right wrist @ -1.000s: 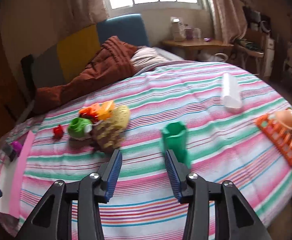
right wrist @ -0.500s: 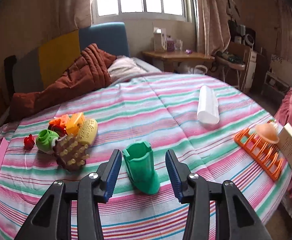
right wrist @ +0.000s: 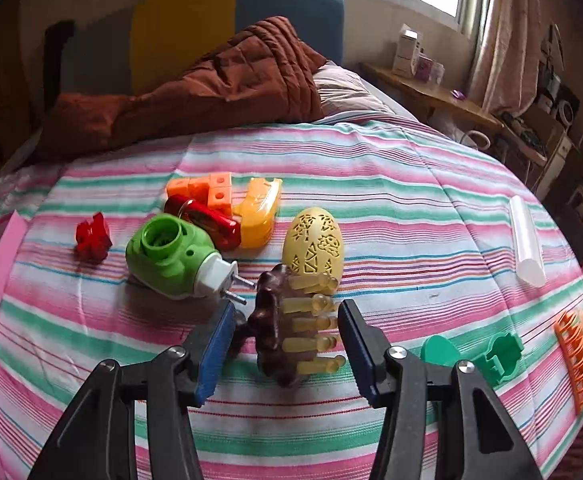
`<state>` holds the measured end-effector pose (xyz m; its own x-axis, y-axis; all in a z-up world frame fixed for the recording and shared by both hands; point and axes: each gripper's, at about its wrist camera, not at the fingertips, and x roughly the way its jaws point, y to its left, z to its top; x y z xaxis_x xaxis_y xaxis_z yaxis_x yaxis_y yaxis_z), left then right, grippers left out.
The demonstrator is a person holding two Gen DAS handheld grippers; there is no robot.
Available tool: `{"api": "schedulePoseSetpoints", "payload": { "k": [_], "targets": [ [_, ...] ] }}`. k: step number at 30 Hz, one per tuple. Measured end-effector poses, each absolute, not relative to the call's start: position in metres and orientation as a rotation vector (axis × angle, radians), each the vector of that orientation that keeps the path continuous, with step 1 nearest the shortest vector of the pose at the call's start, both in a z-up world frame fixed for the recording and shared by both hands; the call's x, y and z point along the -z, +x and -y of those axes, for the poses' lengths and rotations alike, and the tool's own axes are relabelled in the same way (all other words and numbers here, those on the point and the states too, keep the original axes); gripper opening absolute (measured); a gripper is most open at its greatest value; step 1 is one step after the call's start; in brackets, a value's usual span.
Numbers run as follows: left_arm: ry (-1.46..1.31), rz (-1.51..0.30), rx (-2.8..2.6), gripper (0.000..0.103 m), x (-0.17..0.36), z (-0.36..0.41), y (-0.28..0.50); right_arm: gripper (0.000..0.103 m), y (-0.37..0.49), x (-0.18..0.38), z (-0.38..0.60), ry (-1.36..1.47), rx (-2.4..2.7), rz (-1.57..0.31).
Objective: Organize rigid objects
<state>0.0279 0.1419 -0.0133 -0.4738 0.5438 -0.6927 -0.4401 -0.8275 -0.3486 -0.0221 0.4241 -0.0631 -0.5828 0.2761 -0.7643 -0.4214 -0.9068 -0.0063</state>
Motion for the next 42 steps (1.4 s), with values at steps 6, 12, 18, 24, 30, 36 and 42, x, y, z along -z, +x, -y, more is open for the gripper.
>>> {"api": "schedulePoseSetpoints", "payload": {
  "k": [6,12,18,24,30,36,42],
  "targets": [
    [-1.150,0.221,-2.285,0.103,0.017,-0.138,0.022,0.036,0.010,0.064,-0.479,-1.060,-2.504,-0.945],
    [-1.150,0.192,-2.276,0.103,0.017,-0.145,0.024,0.036,0.018,0.100,-0.472,-1.041,-2.446,-1.711],
    [-1.143,0.170,-2.281,0.103,0.015,-0.148,0.025,0.048,0.033,0.084,-0.450,-1.066,-2.473,-1.430],
    [-1.155,0.130,-2.257,0.103,0.020,-0.164,0.023,0.049,0.074,0.032,-0.430,-0.942,-2.687,-0.831],
    [-1.167,0.098,-2.221,0.103,0.025,-0.183,0.026,0.050,0.115,0.034,-0.465,-0.867,-2.558,-0.482],
    [-1.203,0.146,-2.182,0.103,0.027,-0.192,0.017,0.050,0.108,0.050,-0.498,-0.927,-2.509,-0.424],
    [-1.259,0.301,-2.172,0.103,0.025,-0.189,-0.008,0.047,0.075,0.067,-0.514,-0.988,-2.505,-0.467]
  ]
}}
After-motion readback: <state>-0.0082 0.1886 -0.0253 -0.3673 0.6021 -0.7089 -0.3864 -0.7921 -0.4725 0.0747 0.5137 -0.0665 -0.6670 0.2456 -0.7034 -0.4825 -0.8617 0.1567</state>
